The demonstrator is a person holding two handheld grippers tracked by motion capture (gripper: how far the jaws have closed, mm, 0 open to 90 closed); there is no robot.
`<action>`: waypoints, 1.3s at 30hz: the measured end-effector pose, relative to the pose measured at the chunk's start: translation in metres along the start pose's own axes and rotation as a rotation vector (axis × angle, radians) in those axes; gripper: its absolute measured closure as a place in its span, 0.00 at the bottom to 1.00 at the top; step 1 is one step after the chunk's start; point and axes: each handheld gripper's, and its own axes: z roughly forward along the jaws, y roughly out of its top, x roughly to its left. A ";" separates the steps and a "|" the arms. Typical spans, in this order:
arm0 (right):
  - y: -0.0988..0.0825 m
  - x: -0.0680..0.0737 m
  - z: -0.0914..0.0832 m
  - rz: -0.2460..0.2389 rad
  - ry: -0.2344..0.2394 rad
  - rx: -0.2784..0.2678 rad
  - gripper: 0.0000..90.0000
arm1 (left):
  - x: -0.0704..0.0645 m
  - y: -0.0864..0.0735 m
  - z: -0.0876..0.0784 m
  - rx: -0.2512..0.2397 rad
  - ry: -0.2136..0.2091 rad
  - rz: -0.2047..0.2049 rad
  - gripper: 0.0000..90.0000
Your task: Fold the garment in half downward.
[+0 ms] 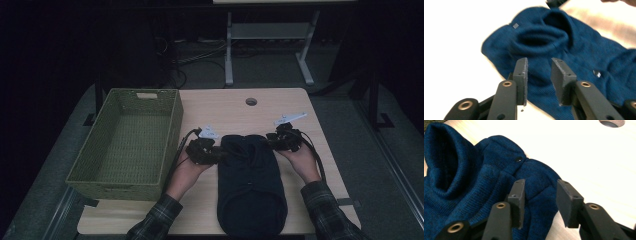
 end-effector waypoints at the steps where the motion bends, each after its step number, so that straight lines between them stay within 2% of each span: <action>1: 0.002 -0.001 0.000 0.003 0.003 0.015 0.61 | 0.003 0.003 -0.001 -0.004 0.003 -0.005 0.71; 6: 0.012 -0.004 -0.003 -0.006 -0.006 0.002 0.59 | 0.018 0.014 -0.002 -0.047 0.032 -0.020 0.69; 7: 0.014 -0.005 -0.002 0.002 0.002 0.017 0.58 | 0.022 0.016 -0.001 -0.056 0.035 -0.032 0.69; 10: 0.020 -0.007 -0.003 -0.005 -0.006 0.015 0.58 | 0.031 0.022 0.003 -0.059 0.049 -0.044 0.69; 11: 0.021 -0.007 -0.003 -0.008 -0.010 0.002 0.59 | 0.034 0.024 0.006 -0.054 0.049 -0.045 0.69; 15: 0.026 -0.012 -0.001 0.000 -0.010 0.011 0.58 | 0.043 0.028 0.019 -0.036 0.067 -0.052 0.67; 19: 0.027 -0.017 0.004 0.010 -0.017 0.014 0.58 | 0.056 0.028 0.033 -0.016 0.070 -0.085 0.64; 25: 0.024 -0.024 0.009 0.028 -0.024 0.016 0.55 | 0.073 0.026 0.055 0.033 0.082 -0.107 0.60; 31: 0.022 -0.027 0.010 0.035 -0.028 0.013 0.55 | 0.078 0.022 0.073 0.048 0.048 -0.122 0.57; 33: 0.022 -0.028 0.011 0.035 -0.028 0.012 0.54 | 0.077 0.021 0.077 0.063 0.048 -0.107 0.56; 39: 0.019 -0.031 0.017 0.053 -0.032 0.028 0.54 | 0.075 0.018 0.084 0.095 0.053 -0.098 0.56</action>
